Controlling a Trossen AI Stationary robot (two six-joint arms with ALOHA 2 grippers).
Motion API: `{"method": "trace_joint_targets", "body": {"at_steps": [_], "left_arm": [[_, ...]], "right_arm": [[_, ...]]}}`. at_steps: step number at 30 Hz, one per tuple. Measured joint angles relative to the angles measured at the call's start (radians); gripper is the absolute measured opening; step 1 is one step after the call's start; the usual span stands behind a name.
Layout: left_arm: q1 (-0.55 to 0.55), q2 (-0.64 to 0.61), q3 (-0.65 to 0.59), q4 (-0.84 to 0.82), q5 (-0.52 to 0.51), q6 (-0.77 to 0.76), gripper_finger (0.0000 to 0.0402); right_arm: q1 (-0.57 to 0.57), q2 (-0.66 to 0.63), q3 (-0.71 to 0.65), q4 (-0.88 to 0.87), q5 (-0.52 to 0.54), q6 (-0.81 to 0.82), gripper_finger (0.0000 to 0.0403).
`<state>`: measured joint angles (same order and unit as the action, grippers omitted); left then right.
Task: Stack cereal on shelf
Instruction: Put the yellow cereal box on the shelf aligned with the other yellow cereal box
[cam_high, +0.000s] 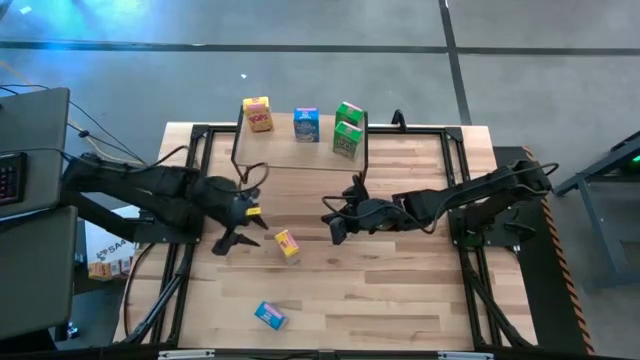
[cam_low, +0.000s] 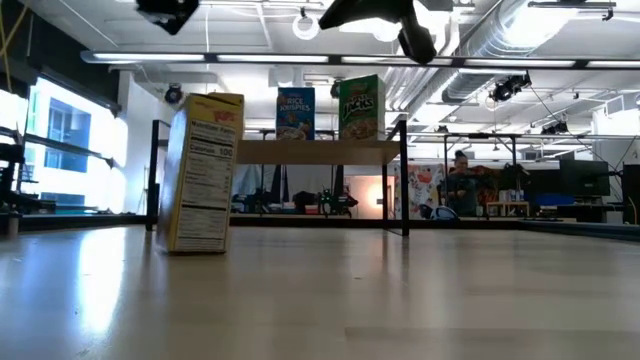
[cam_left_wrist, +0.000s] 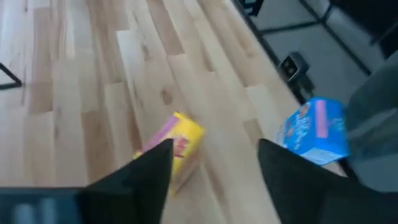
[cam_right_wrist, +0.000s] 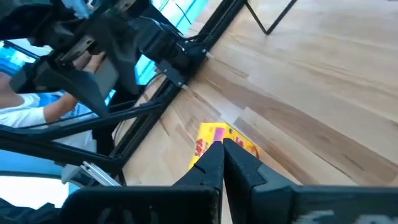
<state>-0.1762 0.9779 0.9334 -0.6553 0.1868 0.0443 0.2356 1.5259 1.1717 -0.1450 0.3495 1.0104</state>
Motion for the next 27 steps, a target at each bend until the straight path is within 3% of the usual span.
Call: {"method": "trace_joint_targets", "body": {"at_steps": [5,9,16,27], "left_arm": [[0.054,0.157,0.111,-0.071,0.011,0.117,0.0298],[0.055,0.274,0.194,-0.145,0.018,0.267,0.0328],[0.009,0.388,0.218,-0.169,0.014,0.543,0.0333],[0.007,0.51,0.218,-0.085,-0.009,0.659,0.0333]], "right_arm": [[0.0,-0.004,0.0,-0.002,-0.001,0.001,0.0],[0.0,-0.004,0.0,-0.002,-0.011,0.001,0.0],[0.0,-0.004,0.0,-0.005,-0.028,-0.007,0.0],[0.001,-0.004,0.0,-0.004,-0.019,-0.024,0.0]]}}
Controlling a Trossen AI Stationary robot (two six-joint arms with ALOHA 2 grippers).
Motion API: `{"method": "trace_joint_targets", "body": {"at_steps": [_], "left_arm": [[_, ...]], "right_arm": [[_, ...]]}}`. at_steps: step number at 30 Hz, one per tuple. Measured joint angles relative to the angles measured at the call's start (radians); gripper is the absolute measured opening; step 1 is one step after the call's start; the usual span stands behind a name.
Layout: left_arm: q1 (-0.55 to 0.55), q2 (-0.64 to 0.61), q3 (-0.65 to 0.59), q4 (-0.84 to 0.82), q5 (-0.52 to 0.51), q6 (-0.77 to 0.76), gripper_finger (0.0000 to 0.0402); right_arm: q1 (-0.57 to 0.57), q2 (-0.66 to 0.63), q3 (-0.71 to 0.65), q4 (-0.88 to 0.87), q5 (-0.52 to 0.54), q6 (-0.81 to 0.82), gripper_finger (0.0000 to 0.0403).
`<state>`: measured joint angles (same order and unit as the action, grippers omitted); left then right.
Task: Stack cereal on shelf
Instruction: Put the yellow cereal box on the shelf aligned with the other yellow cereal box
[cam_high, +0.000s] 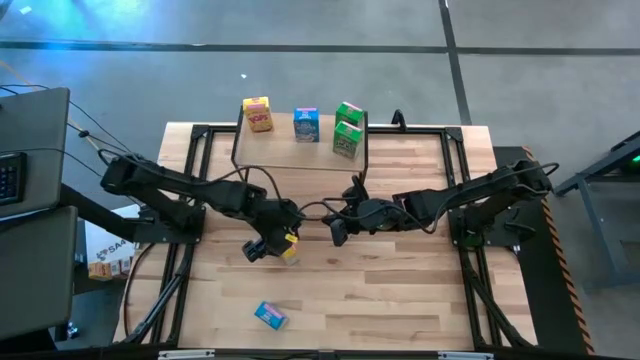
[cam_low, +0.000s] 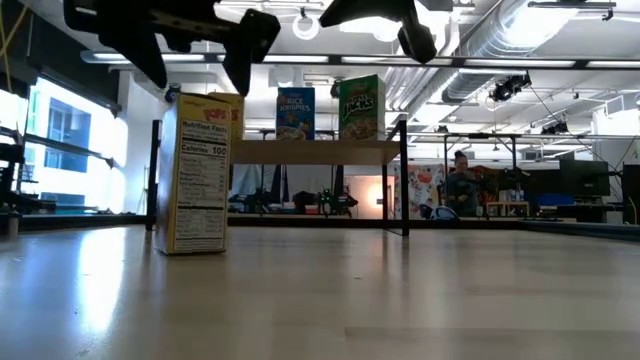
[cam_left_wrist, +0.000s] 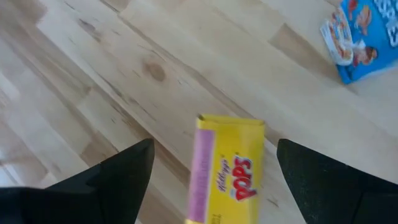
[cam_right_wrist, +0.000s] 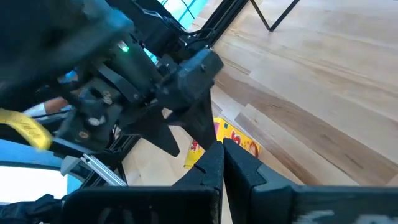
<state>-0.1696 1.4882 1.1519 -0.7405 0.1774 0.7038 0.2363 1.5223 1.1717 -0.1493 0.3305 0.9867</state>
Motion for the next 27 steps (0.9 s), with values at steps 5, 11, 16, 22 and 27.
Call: {"method": "trace_joint_targets", "body": {"at_steps": [5,11,16,22,27], "left_arm": [[0.0,0.032,0.0,-0.025,-0.001,0.023,0.0333],[0.0,0.077,0.0,-0.033,-0.001,0.034,0.0333],[0.0,0.118,0.0,-0.06,-0.033,0.033,0.0326],[0.0,0.127,0.0,-0.039,-0.038,0.024,0.0299],[0.001,0.12,0.0,-0.04,-0.038,0.012,0.0256]], "right_arm": [[0.0,0.0,0.0,0.001,0.0,0.0,0.0],[0.0,0.0,0.0,0.001,0.0,-0.001,0.0],[0.0,0.0,-0.001,0.001,0.001,-0.022,0.0],[0.002,-0.026,-0.002,-0.02,-0.008,-0.053,0.0],[0.016,-0.109,-0.001,-0.109,0.002,-0.079,0.0]]}}
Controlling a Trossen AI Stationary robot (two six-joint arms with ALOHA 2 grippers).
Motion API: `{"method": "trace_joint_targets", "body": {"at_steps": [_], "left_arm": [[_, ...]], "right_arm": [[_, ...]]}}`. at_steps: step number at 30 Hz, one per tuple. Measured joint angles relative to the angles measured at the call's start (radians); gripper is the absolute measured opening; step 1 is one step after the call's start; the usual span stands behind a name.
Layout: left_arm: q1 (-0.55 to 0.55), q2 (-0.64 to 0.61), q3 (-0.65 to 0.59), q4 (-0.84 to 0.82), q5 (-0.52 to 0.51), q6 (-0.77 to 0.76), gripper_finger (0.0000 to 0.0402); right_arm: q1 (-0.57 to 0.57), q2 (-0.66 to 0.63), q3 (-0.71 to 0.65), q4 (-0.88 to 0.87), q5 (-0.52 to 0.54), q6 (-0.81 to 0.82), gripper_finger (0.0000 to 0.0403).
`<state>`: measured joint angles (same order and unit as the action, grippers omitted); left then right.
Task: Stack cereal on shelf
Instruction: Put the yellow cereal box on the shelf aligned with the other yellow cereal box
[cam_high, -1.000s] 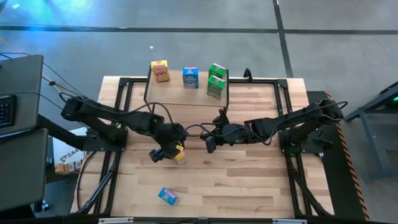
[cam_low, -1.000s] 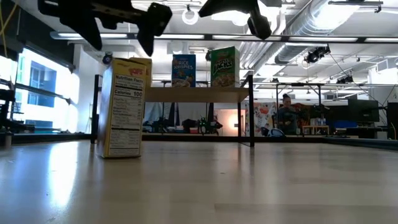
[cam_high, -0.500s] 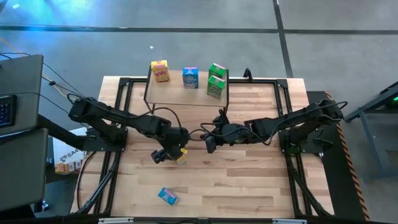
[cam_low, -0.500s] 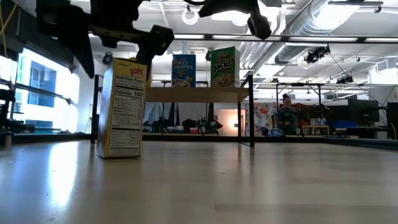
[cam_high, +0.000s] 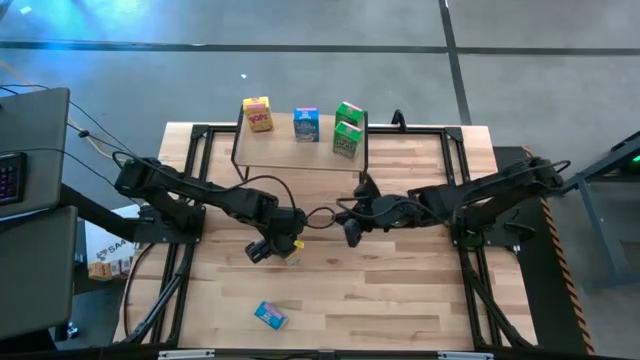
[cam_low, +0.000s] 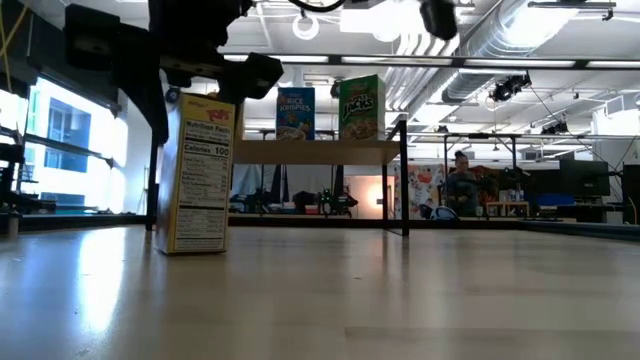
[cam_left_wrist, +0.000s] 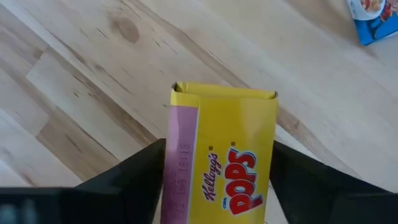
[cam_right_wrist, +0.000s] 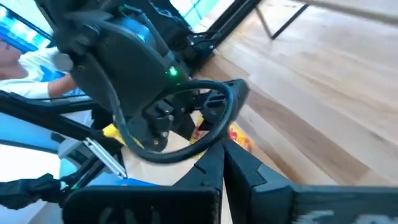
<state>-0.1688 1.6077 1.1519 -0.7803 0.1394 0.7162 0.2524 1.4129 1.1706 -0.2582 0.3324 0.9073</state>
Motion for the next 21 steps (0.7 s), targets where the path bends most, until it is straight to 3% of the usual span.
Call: {"method": "trace_joint_targets", "body": {"at_steps": [10,17,21], "left_arm": [[0.006,-0.03,-0.001,-0.011,0.0,-0.034,0.0158],[0.065,-0.193,0.12,-0.23,-0.007,-0.219,0.0141],[0.101,-0.324,0.239,-0.36,-0.165,-0.316,0.0145]], "right_arm": [[0.052,-0.153,0.0,-0.127,0.14,-0.007,0.0],[0.058,-0.166,0.0,-0.152,0.15,-0.036,0.0],[0.057,-0.166,0.0,-0.193,0.15,-0.035,0.0]]}}
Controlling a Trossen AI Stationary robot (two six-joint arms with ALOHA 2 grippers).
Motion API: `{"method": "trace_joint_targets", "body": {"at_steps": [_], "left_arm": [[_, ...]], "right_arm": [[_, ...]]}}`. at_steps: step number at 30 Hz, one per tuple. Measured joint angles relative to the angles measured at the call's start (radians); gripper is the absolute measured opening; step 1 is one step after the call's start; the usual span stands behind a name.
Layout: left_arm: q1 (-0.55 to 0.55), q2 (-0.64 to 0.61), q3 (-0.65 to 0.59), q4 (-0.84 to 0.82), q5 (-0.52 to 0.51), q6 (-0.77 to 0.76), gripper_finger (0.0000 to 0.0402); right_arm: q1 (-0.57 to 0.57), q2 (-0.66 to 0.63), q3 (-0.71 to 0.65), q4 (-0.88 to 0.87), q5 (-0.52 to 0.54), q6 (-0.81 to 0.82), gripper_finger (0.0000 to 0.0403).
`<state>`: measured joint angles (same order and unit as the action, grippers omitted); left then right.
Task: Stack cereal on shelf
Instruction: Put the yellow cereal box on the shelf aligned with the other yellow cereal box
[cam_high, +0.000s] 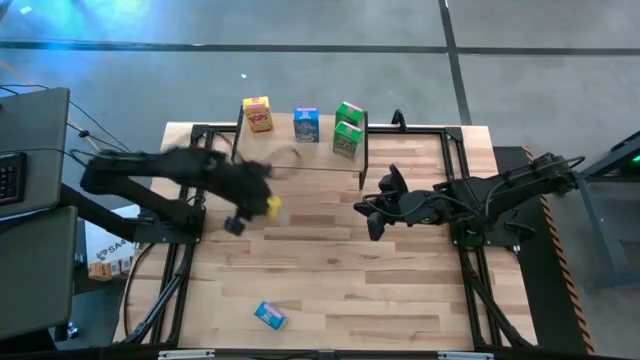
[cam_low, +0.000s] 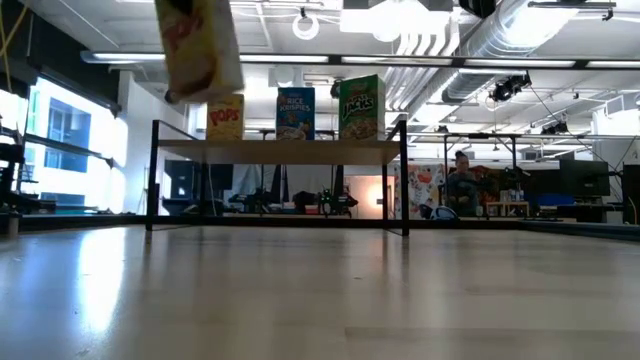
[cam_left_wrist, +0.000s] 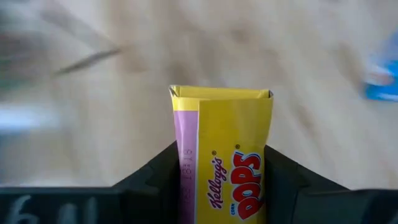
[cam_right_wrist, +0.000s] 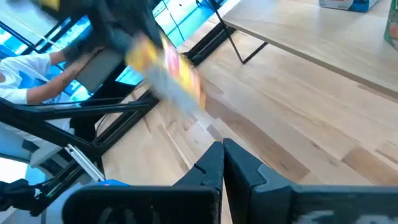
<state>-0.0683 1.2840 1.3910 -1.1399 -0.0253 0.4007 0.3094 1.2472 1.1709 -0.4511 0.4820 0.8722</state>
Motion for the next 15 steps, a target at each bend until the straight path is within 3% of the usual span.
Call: {"method": "trace_joint_targets", "body": {"at_steps": [4,6,10,15], "left_arm": [[0.024,-0.11,0.104,-0.058,-0.285,-0.029,0.0145],[0.06,-0.132,0.145,-0.096,-0.354,0.016,0.0143],[0.218,-0.131,0.172,-0.119,-0.326,0.08,0.0142],[0.432,-0.067,0.171,-0.102,-0.185,0.188,0.0144]], "right_arm": [[-0.002,0.0,0.0,-0.01,-0.001,-0.001,0.0],[-0.002,0.0,0.0,-0.012,-0.001,-0.002,0.0],[-0.002,0.0,0.0,-0.013,-0.002,-0.001,0.0],[-0.002,0.0,0.0,-0.011,-0.002,0.006,0.0]]}}
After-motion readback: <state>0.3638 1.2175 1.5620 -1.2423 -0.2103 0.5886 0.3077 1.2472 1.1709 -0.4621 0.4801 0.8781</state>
